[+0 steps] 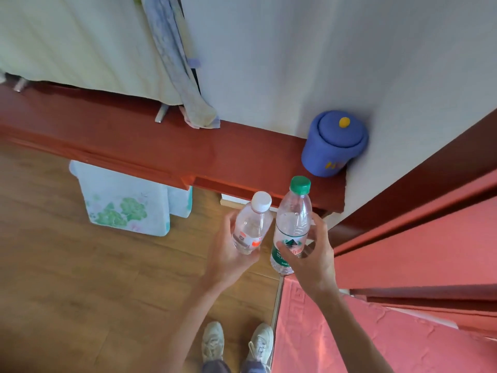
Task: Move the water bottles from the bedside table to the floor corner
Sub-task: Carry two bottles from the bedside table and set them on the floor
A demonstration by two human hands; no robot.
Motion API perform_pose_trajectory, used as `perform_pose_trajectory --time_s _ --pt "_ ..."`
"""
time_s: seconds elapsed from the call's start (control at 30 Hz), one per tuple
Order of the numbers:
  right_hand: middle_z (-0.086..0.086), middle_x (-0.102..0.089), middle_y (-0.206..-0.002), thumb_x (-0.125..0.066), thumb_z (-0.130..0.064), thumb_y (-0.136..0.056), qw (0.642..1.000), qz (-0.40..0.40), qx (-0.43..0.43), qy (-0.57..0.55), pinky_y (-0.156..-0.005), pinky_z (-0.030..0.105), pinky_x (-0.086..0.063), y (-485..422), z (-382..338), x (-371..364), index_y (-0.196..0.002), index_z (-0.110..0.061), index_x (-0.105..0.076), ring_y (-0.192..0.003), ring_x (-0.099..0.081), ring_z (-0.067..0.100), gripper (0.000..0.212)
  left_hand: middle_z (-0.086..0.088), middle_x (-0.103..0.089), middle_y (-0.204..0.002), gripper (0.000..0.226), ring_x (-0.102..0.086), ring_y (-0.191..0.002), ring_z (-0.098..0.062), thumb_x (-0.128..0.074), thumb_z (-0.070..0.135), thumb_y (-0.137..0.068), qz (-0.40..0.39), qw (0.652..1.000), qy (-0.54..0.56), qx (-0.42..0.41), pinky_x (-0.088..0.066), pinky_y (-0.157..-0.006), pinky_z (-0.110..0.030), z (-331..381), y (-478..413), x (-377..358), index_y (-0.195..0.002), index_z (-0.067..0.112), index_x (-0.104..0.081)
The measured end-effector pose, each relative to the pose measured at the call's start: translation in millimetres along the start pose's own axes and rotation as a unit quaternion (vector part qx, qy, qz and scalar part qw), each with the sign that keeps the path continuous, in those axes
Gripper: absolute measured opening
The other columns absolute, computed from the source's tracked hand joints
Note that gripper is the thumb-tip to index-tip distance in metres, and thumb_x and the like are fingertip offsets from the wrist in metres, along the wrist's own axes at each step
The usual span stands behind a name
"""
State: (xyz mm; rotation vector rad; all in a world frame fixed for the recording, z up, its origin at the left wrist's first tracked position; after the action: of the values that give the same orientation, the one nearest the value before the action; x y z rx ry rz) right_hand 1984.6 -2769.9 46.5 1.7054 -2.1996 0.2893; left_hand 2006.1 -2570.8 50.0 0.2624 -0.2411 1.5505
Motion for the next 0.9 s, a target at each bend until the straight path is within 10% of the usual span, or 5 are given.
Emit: perform_pose_trajectory --time_s 0.7,0.9 --pt "-0.013 -0.059 -0.105 -0.092 -0.020 -0.063 0.995 -0.033 -0.046 0.080 -0.073 0.028 -0.057 5 193 -93 -0.128 -0.022 -0.045 -0.091 -0.064 0.011 0.080 0.014 -0.069 -0.095 0.064 -0.066 -0.085 -0.008 -0.089 0.028 -0.061 -0.014 0.997 -0.076 0.020 -0.057 -0.072 -0.032 -218 1 -55 -0.116 0.026 -0.056" --pt "-0.029 -0.059 -0.103 -0.090 -0.025 -0.064 0.995 -0.033 -0.064 0.066 -0.081 0.043 -0.060 18 255 -127 -0.120 -0.030 -0.044 -0.092 -0.066 0.004 0.073 0.011 -0.066 -0.100 0.063 -0.064 -0.090 -0.009 -0.089 0.017 -0.060 -0.049 0.996 -0.076 0.008 -0.057 -0.072 -0.035 -292 15 -74 -0.115 0.021 -0.057"
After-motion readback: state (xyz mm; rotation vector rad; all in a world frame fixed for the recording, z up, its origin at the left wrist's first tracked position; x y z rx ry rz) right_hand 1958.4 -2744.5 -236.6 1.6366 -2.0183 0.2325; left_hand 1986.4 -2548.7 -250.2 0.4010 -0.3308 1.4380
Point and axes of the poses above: each hand's wrist, its own y-axis away from the middle knuckle, its own x-axis out of the back of the hand, z = x × y, the point moved 7 cm from there along -y, towards the middle knuckle
